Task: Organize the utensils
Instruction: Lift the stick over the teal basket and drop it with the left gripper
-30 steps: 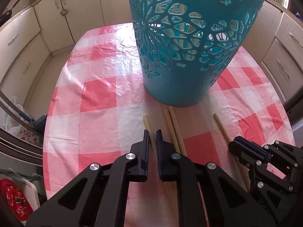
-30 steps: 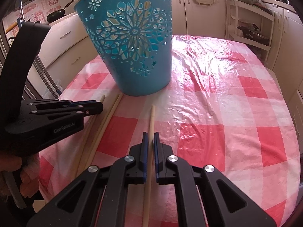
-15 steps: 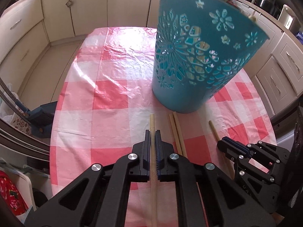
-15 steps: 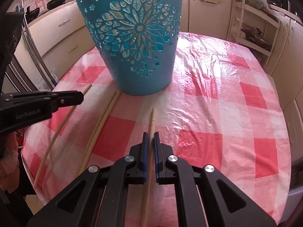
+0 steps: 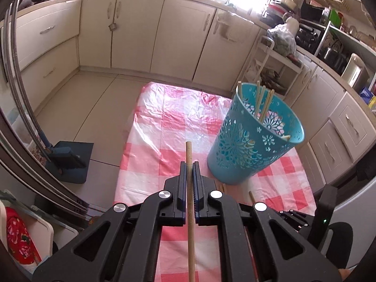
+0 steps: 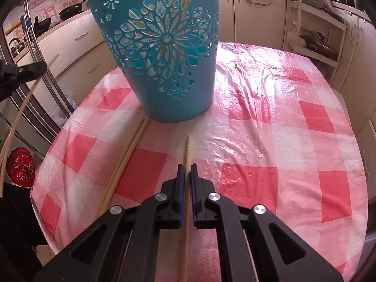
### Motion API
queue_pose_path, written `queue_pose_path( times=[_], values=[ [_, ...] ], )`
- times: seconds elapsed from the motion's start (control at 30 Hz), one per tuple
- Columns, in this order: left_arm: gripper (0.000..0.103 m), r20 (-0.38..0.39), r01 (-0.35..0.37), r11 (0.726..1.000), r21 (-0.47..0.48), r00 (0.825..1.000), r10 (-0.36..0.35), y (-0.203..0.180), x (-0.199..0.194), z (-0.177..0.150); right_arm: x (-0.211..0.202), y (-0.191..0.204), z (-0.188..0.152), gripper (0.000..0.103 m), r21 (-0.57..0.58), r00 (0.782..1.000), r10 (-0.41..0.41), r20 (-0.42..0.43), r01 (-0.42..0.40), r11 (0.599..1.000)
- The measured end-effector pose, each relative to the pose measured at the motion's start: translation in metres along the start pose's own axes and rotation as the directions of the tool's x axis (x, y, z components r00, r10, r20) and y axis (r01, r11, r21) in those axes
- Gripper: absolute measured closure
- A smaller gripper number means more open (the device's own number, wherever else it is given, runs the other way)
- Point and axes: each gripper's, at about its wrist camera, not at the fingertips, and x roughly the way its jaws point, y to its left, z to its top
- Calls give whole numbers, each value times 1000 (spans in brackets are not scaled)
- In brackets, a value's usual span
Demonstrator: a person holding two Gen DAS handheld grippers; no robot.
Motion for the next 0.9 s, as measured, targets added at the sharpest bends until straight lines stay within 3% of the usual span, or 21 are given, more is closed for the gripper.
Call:
queue_pose_path(
  times=[0.27,0.53,0.73,0.9],
  values=[
    [99,105,23,999,25,994,-26,-8,-48,26,0,-2,0,97,12,1000,15,4,-15,1000],
    [99,211,101,994,51,971,-110,-41,-89,66,1,-3,0,97,18,1000,23,9,-23,1000],
    [99,267,147,984,98,949,-168,-86,-84,99,1,-8,0,97,40,999,45,11,-45,998],
    [99,347,128,986,110,925,-158,-112,-55,124,1,-9,-1,97,43,999,51,16,-52,998]
  ],
)
